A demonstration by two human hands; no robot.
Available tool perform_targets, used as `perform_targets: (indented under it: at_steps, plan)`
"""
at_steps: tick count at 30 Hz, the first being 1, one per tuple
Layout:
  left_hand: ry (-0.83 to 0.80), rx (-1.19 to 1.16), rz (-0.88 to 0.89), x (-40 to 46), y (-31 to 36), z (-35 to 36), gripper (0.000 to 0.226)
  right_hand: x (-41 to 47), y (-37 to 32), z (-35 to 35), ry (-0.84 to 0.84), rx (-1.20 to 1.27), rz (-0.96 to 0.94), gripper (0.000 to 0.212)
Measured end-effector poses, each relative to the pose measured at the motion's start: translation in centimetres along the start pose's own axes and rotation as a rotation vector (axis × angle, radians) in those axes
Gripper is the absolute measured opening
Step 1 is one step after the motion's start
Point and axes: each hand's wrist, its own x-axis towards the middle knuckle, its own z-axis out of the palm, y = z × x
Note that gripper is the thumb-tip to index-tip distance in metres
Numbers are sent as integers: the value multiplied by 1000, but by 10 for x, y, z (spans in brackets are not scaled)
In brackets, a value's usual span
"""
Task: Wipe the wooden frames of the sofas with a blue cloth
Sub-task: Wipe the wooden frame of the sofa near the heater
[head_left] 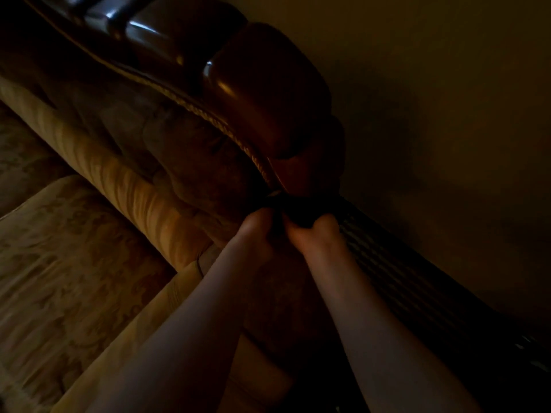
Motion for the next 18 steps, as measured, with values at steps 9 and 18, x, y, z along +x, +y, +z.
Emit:
perform_targets:
  at_steps: [9,18]
  plan:
    - [-71,82,335,-66,33,-16,22,-41,-39,8,58,340,-160,38]
    - [126,206,655,-83,57,-23,23,-53,-58,-22,374,152,-808,52]
